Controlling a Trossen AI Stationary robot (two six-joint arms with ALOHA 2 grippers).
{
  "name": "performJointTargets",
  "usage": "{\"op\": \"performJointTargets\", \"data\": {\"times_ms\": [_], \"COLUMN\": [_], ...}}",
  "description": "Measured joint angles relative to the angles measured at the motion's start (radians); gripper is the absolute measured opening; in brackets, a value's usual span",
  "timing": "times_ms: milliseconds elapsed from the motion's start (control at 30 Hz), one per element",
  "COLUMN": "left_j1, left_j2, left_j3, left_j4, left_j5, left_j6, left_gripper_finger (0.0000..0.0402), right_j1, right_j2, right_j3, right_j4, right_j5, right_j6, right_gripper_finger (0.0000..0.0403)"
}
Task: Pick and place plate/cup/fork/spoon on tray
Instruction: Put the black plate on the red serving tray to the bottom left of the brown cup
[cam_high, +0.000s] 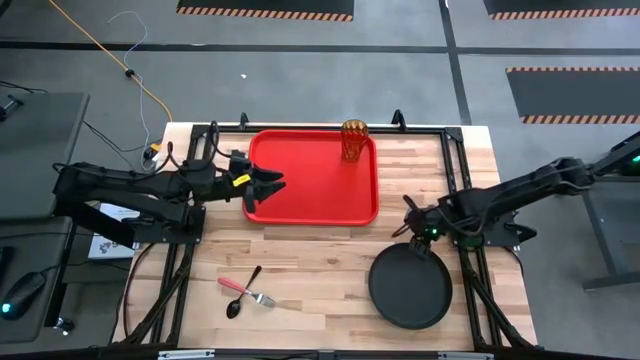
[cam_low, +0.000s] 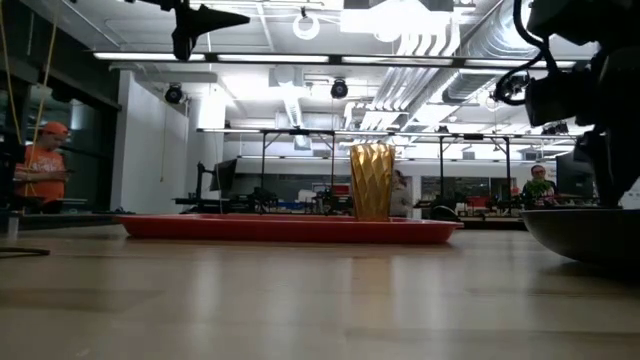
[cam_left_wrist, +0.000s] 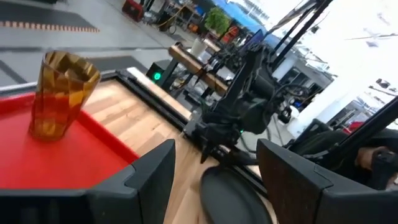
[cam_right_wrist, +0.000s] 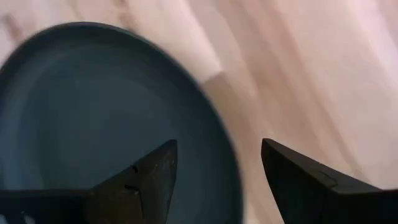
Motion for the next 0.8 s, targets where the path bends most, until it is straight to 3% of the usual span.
{"op": "performJointTargets", "data": {"times_ms": [600,800], "left_j1": [0.000,0.000], "left_j2": [0.030,0.030], "left_j3": [0.000,0.000], "left_j4": [-0.005,-0.004], "left_j5": [0.007,0.021], "left_j6": [0.089,0.085], "left_gripper_finger": [0.0214,0.0214], "right_j1": [0.000,0.000], "right_j2": [0.198,0.212], "right_j3": [-0.001,-0.001], "right_j4": [0.132,0.130], "right_j5": [-0.018,-0.017], "right_j6": [-0.125,-0.111], "right_gripper_finger": [0.0219,0.0147]}}
